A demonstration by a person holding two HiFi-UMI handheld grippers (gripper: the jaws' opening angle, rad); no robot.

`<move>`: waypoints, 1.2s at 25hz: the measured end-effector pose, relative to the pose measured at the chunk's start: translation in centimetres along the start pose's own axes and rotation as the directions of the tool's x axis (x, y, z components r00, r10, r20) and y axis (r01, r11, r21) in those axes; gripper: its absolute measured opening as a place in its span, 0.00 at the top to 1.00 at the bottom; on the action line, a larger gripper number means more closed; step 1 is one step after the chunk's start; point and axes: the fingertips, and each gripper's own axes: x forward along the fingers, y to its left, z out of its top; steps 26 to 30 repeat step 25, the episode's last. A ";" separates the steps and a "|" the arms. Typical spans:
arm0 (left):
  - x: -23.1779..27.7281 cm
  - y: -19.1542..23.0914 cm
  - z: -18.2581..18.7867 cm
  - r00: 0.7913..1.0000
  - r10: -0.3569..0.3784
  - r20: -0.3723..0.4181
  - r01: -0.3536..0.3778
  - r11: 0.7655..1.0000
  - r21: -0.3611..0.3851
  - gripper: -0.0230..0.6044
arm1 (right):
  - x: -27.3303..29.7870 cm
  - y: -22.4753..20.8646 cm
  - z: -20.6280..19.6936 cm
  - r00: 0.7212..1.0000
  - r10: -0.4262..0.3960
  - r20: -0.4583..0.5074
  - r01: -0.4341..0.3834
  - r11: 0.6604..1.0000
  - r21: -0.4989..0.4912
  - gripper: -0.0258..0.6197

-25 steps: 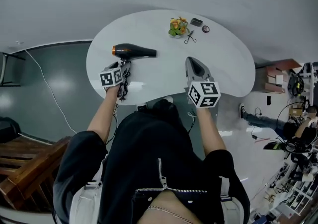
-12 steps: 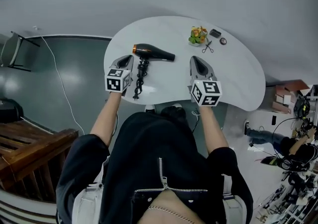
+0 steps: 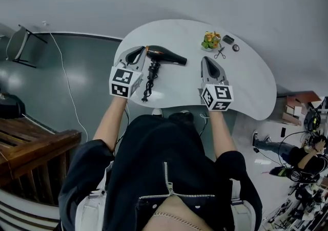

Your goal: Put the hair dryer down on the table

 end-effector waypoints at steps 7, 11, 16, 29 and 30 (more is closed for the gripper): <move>0.2 -1.0 0.0 1.000 -0.018 0.002 0.018 0.999 -0.030 0.92 | -0.6 0.1 0.6 1.000 0.012 0.007 -0.012 1.000 -0.023 0.97; 0.4 -1.4 -0.1 1.000 -0.023 0.001 0.023 0.999 -0.034 0.92 | -0.8 -0.3 0.5 1.000 0.007 0.010 -0.007 1.000 -0.019 0.97; 0.4 -1.6 -0.3 1.000 -0.028 -0.004 0.028 0.999 -0.038 0.92 | -1.0 -0.4 0.5 1.000 0.005 0.013 -0.004 1.000 -0.013 0.97; 0.1 -1.6 -0.6 0.999 -0.033 -0.017 0.032 0.998 -0.048 0.92 | -1.0 0.1 0.6 1.000 0.008 0.010 -0.008 1.000 -0.013 0.97; 0.1 -1.6 -0.6 0.999 -0.033 -0.017 0.032 0.998 -0.048 0.92 | -1.0 0.1 0.6 1.000 0.008 0.010 -0.008 1.000 -0.013 0.97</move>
